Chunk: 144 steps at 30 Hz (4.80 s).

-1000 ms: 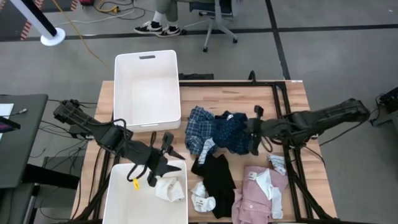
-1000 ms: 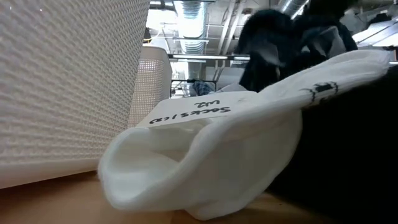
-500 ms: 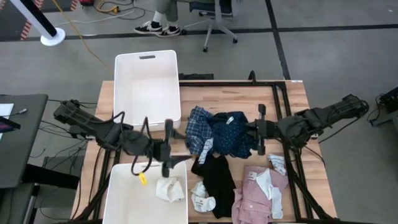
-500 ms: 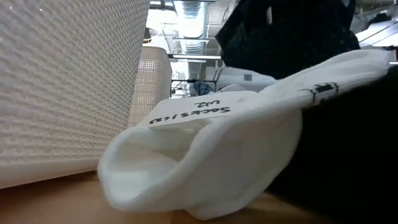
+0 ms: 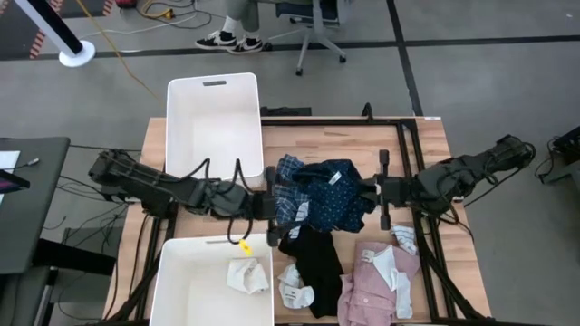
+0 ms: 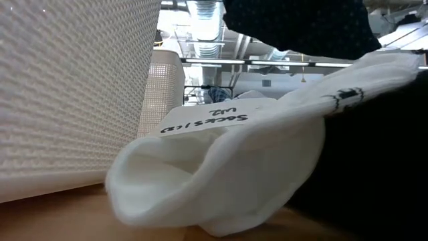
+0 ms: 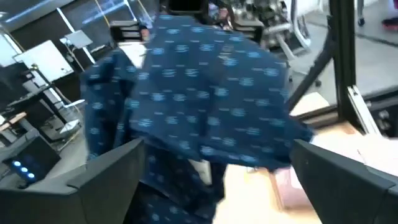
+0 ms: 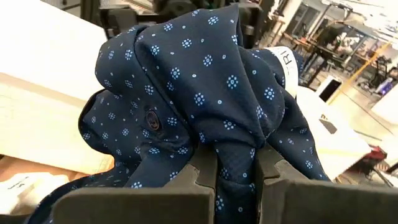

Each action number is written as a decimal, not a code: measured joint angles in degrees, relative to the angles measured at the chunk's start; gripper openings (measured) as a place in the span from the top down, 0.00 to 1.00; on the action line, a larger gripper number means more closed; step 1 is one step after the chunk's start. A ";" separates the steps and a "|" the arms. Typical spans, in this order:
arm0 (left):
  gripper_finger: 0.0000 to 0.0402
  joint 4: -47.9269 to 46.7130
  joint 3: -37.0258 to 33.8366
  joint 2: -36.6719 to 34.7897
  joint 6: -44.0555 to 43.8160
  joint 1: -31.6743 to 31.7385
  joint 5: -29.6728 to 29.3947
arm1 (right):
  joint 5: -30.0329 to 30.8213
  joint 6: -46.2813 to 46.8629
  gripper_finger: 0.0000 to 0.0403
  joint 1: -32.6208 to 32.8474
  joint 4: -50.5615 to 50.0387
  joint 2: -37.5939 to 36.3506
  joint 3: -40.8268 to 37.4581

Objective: Sort clothes
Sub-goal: Put the blue shirt into the top white laundry organizer

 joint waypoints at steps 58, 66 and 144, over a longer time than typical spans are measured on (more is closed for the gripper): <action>0.91 6.62 0.07 -0.11 -3.30 7.67 19.53 | 4.68 -4.57 0.66 3.06 -3.42 12.96 13.20; 0.91 6.95 0.28 -5.06 -0.82 6.44 17.48 | 14.26 -1.07 0.32 4.50 -6.31 13.05 13.11; 0.91 -60.18 0.28 -25.50 -16.41 35.16 -8.32 | 16.45 26.00 0.23 7.51 -25.16 13.25 10.56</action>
